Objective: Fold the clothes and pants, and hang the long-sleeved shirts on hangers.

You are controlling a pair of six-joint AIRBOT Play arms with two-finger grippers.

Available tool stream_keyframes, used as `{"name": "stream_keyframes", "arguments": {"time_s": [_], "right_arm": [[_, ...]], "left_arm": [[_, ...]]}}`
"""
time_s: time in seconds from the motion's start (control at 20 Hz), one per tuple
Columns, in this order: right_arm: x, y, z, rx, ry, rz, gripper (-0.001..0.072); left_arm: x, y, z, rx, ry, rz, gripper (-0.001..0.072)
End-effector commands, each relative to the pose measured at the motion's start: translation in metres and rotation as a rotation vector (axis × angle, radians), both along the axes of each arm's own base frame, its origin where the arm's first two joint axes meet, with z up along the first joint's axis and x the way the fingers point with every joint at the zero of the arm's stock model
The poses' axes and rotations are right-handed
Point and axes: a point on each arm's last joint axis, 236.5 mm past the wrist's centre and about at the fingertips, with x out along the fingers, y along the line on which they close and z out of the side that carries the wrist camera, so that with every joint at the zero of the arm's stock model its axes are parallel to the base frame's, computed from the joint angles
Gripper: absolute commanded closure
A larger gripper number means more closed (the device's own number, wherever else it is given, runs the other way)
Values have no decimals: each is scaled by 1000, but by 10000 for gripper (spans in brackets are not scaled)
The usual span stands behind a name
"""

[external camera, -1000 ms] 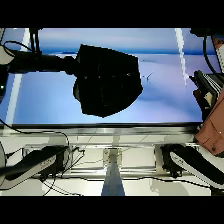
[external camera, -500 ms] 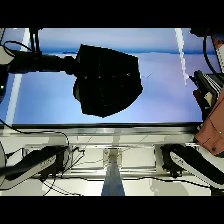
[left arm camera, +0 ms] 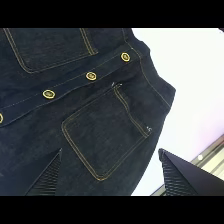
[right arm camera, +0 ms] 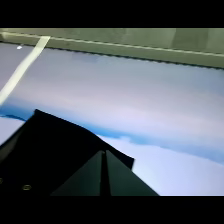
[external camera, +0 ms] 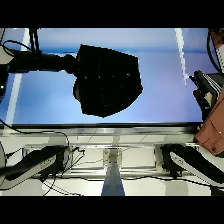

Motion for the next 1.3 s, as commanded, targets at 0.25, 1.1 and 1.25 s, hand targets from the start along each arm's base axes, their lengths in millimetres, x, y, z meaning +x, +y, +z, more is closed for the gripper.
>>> {"name": "stream_keyframes", "arguments": {"time_s": [0.25,1.1,1.25], "right_arm": [[6,-141,-253,-349,743,-186,683],[-5,16,-449,472,1077,80,176],[-13,29,-463,459,1126,105,176]], "left_arm": [[1,2,-2,9,-3,6,17],[3,3,-1,9,-8,12,17],[3,3,-1,9,-8,12,17]]}}
